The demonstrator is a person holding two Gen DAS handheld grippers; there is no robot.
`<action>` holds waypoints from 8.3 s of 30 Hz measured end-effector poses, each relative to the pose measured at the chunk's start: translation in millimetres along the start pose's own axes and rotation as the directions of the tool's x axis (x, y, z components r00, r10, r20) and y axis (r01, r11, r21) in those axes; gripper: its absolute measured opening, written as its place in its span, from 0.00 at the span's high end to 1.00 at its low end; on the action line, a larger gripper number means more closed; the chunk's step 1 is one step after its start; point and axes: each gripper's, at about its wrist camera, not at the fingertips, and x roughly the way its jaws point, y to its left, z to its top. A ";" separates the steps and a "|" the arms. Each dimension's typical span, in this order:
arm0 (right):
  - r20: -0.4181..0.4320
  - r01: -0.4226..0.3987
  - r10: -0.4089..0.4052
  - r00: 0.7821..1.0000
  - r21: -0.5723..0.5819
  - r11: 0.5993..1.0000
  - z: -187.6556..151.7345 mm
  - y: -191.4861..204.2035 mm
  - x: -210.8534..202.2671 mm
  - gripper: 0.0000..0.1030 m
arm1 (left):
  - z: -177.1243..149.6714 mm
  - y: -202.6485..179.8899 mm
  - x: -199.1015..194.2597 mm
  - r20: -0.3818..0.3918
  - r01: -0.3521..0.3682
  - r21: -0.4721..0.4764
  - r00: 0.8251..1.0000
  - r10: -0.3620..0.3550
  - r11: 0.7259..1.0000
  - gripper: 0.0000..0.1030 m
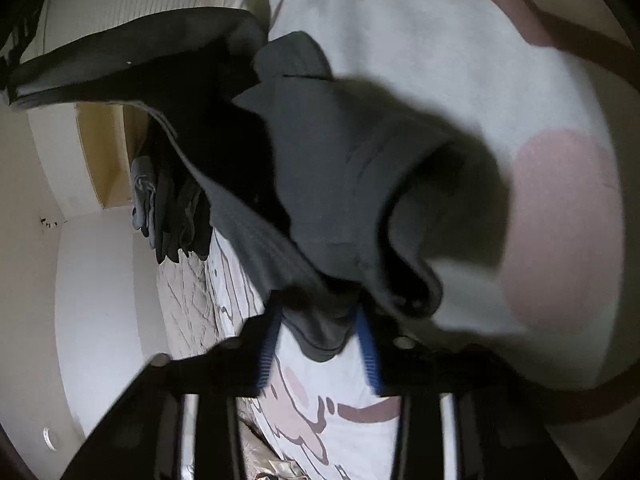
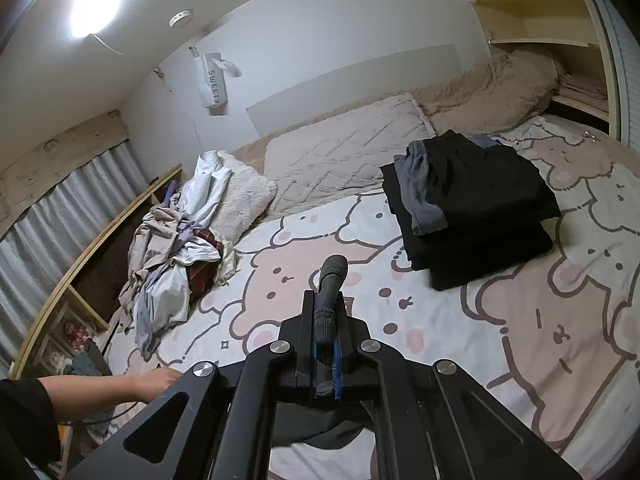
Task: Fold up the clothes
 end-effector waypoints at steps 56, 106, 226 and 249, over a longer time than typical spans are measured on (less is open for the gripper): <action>-0.551 -0.016 -0.099 0.828 -0.201 0.980 -180.8 42.7 44.6 0.93 | -36.5 53.4 -149.6 0.235 0.333 -0.943 0.664 -0.709 0.000 0.57; -0.393 0.100 -0.143 0.908 -0.127 0.987 -72.8 -33.3 283.8 0.96 | -290.0 104.0 66.9 -0.061 -0.256 -0.921 0.838 -0.542 -0.293 0.99; -0.247 0.131 -0.433 0.867 -0.725 0.676 -170.2 58.6 45.5 0.41 | -23.4 12.6 -207.2 -0.306 -0.093 -0.655 0.940 -0.152 0.750 0.59; -0.311 0.150 -0.387 0.868 -0.579 0.801 -171.8 56.2 3.2 0.41 | 55.9 -49.9 -167.4 -0.291 0.307 -0.322 0.868 -0.403 0.895 0.59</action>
